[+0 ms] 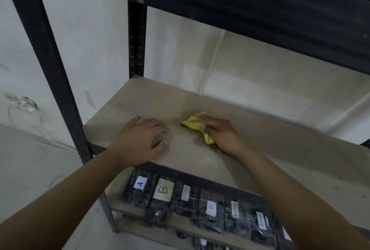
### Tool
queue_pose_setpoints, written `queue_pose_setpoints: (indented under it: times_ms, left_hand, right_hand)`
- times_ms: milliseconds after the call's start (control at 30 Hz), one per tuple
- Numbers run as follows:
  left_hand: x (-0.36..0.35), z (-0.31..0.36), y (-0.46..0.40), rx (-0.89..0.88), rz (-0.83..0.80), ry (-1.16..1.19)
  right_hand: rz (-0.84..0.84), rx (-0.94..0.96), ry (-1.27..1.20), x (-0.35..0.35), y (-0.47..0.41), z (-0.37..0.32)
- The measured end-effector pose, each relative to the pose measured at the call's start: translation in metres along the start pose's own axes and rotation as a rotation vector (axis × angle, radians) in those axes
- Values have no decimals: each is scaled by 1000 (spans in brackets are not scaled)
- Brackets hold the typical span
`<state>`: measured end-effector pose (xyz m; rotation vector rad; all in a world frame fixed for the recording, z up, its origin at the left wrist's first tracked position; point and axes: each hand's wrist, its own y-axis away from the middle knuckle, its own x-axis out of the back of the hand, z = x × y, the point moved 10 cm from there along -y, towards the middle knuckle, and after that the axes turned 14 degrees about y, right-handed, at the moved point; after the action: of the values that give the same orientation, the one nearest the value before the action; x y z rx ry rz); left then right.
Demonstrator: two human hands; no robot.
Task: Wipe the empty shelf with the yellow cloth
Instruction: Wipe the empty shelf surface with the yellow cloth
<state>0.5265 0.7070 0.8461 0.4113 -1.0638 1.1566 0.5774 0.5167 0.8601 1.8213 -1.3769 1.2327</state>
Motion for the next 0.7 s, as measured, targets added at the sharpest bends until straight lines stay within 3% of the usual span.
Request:
queue_pose_setpoints:
  times_ms: [67, 167, 267, 467, 700]
  left_hand:
    - [12, -7, 7, 13, 51, -51]
    - [19, -21, 15, 67, 17, -50]
    - [13, -22, 19, 74, -24, -60]
    - [17, -20, 20, 61, -20, -79]
    - [15, -19, 24, 43, -13, -95]
  right_hand:
    - [147, -184, -62, 30, 9, 33]
    - [336, -493, 79, 74, 8, 96]
    - [190, -556, 292, 61, -26, 112]
    - [75, -261, 382, 0, -101, 26]
    - [-14, 110, 120, -30, -21, -50]
